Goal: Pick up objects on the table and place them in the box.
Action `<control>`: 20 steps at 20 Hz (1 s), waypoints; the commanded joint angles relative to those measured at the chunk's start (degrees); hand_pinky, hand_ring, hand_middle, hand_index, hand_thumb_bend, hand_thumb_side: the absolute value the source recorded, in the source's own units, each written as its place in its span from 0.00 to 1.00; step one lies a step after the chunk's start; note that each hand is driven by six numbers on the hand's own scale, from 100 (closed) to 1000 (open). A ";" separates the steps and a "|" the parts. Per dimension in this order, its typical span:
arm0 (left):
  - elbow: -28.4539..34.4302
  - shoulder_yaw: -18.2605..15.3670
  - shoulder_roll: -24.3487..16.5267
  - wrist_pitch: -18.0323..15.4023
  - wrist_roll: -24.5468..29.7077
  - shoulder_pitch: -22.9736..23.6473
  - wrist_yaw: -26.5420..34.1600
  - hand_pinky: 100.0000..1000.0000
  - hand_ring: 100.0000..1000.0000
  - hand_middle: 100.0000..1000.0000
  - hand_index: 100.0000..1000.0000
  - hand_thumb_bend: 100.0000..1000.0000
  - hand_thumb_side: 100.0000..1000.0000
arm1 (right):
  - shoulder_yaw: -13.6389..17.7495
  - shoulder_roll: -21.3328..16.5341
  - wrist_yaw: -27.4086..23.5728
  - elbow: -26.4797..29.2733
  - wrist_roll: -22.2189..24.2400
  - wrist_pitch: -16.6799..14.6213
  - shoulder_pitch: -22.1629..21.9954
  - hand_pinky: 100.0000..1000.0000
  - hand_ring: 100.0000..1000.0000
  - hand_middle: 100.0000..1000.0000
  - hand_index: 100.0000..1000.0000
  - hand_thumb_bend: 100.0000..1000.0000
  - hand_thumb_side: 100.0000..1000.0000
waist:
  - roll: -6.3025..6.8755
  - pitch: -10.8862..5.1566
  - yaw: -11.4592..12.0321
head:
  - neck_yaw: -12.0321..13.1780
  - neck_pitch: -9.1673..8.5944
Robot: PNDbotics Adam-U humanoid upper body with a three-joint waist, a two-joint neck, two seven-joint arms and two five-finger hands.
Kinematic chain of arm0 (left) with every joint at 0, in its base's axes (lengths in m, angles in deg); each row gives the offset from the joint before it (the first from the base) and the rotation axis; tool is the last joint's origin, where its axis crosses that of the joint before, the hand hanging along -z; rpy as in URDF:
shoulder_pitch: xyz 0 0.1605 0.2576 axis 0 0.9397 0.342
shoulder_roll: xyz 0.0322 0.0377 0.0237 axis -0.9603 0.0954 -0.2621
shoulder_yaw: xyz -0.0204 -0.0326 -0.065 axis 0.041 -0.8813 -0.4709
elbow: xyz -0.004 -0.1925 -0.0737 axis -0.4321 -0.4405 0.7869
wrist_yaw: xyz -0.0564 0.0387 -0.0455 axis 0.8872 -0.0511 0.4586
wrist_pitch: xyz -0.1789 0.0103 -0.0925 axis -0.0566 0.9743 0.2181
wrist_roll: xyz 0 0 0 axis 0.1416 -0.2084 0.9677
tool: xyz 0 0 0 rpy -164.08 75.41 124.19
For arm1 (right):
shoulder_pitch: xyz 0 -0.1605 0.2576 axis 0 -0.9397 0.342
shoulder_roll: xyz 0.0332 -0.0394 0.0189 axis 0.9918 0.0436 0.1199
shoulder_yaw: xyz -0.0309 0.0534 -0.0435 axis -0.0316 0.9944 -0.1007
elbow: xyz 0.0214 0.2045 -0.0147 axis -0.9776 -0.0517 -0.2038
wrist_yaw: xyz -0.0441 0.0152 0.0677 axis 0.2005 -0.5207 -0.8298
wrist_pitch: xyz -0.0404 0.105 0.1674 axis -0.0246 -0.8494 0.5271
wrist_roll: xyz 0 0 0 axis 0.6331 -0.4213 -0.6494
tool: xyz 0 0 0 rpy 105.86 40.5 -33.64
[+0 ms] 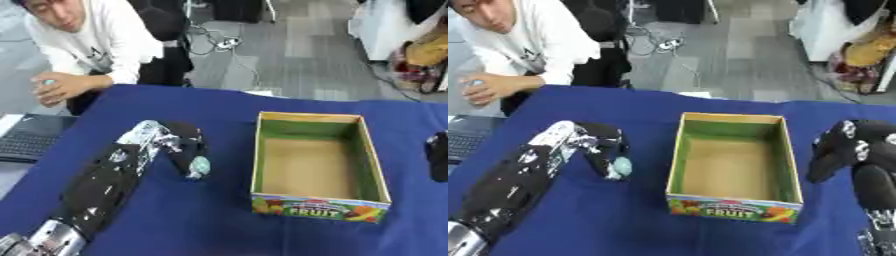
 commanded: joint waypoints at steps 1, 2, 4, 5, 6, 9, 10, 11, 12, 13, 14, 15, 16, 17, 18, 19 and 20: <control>0.44 0.00 -0.95 0.21 -0.19 -1.14 0.17 0.07 0.17 0.47 0.65 0.35 0.47 | 0.19 0.04 -0.21 0.49 0.07 0.14 0.35 0.00 0.15 0.29 0.40 0.00 0.90 | -0.05 -0.71 0.10 | 0.47 0.39; 0.43 0.02 -0.96 0.25 -0.11 -1.14 0.14 0.07 0.17 0.47 0.65 0.35 0.47 | 0.19 0.04 -0.21 0.48 0.08 0.15 0.35 0.00 0.15 0.29 0.40 0.00 0.90 | -0.05 -0.71 0.10 | 0.47 0.40; 0.40 0.09 -0.98 0.35 0.12 -1.14 -0.03 0.04 0.15 0.45 0.63 0.34 0.47 | 0.20 0.04 -0.22 0.47 0.08 0.15 0.35 0.00 0.15 0.29 0.40 0.00 0.90 | -0.05 -0.71 0.12 | 0.48 0.44; 0.41 0.13 -0.99 0.40 0.23 -1.15 -0.15 0.03 0.14 0.44 0.62 0.32 0.49 | 0.20 0.03 -0.23 0.46 0.09 0.16 0.35 0.00 0.15 0.29 0.40 0.00 0.90 | -0.05 -0.71 0.13 | 0.49 0.46; 0.43 0.16 -0.98 0.43 0.36 -1.15 -0.25 0.01 0.13 0.43 0.62 0.30 0.50 | 0.20 0.03 -0.23 0.45 0.09 0.16 0.34 0.00 0.14 0.29 0.40 0.00 0.90 | -0.05 -0.71 0.13 | 0.51 0.48; 0.18 0.20 -0.91 0.57 1.53 -1.16 -0.46 0.00 0.11 0.41 0.60 0.25 0.52 | 0.21 0.05 -0.21 0.43 0.10 0.16 0.31 0.00 0.14 0.29 0.40 0.00 0.90 | -0.06 -0.72 0.15 | 0.54 0.51; 0.19 0.17 -0.89 0.67 1.76 -1.17 -0.46 0.00 0.10 0.41 0.59 0.25 0.52 | 0.22 0.05 -0.21 0.43 0.09 0.17 0.31 0.00 0.14 0.29 0.40 0.00 0.90 | -0.06 -0.72 0.15 | 0.53 0.50; 0.21 0.12 -0.90 0.83 1.88 -1.17 -0.45 0.00 0.08 0.39 0.57 0.19 0.55 | 0.22 0.05 -0.19 0.41 0.09 0.17 0.30 0.00 0.14 0.29 0.40 0.00 0.90 | -0.06 -0.72 0.15 | 0.53 0.51; 0.23 0.10 -0.89 1.00 1.93 -1.16 -0.43 0.00 0.08 0.39 0.57 0.19 0.55 | 0.22 0.05 -0.18 0.40 0.09 0.18 0.30 0.00 0.14 0.29 0.40 0.00 0.90 | -0.06 -0.73 0.15 | 0.54 0.51; 0.23 0.10 -0.90 1.19 1.97 -1.16 -0.43 0.00 0.05 0.36 0.55 0.16 0.57 | 0.22 0.06 -0.17 0.40 0.08 0.18 0.29 0.00 0.14 0.29 0.40 0.00 0.90 | -0.06 -0.73 0.16 | 0.56 0.51; 0.23 0.09 -0.88 1.39 1.97 -1.17 -0.40 0.00 0.04 0.35 0.55 0.14 0.59 | 0.22 0.06 -0.17 0.39 0.07 0.18 0.28 0.00 0.14 0.29 0.40 0.00 0.90 | -0.05 -0.73 0.16 | 0.57 0.51; 0.24 0.08 -0.88 1.57 1.93 -1.16 -0.34 0.00 0.01 0.32 0.53 0.09 0.61 | 0.22 0.07 -0.17 0.39 0.07 0.19 0.26 0.00 0.14 0.29 0.40 0.00 0.90 | -0.04 -0.73 0.15 | 0.59 0.51; 0.25 0.07 -0.87 1.79 1.81 -1.16 -0.27 0.00 0.02 0.33 0.53 0.10 0.61 | 0.22 0.08 -0.16 0.38 0.06 0.19 0.25 0.00 0.14 0.29 0.40 0.00 0.90 | -0.04 -0.74 0.15 | 0.59 0.50; 0.28 0.04 -0.86 2.00 1.62 -1.15 -0.16 0.00 0.00 0.29 0.50 0.02 0.66 | 0.23 0.08 -0.16 0.37 0.06 0.20 0.24 0.00 0.14 0.29 0.40 0.00 0.90 | -0.04 -0.74 0.15 | 0.60 0.50; 0.31 0.02 -0.86 2.21 1.32 -1.13 -0.03 0.00 0.00 0.28 0.49 0.00 0.68 | 0.24 0.08 -0.16 0.37 0.04 0.20 0.23 0.00 0.14 0.29 0.40 0.00 0.90 | -0.04 -0.74 0.15 | 0.62 0.50; 0.37 -0.03 -0.85 2.43 0.87 -1.13 0.16 0.00 0.00 0.25 0.46 0.00 0.72 | 0.24 0.08 -0.16 0.36 0.04 0.20 0.22 0.00 0.14 0.29 0.40 0.00 0.90 | -0.04 -0.74 0.16 | 0.64 0.51; 0.44 -0.07 -0.84 2.65 0.29 -1.13 0.38 0.00 0.00 0.22 0.44 0.00 0.74 | 0.25 0.07 -0.16 0.35 0.04 0.20 0.21 0.00 0.14 0.29 0.40 0.00 0.90 | -0.04 -0.74 0.16 | 0.66 0.51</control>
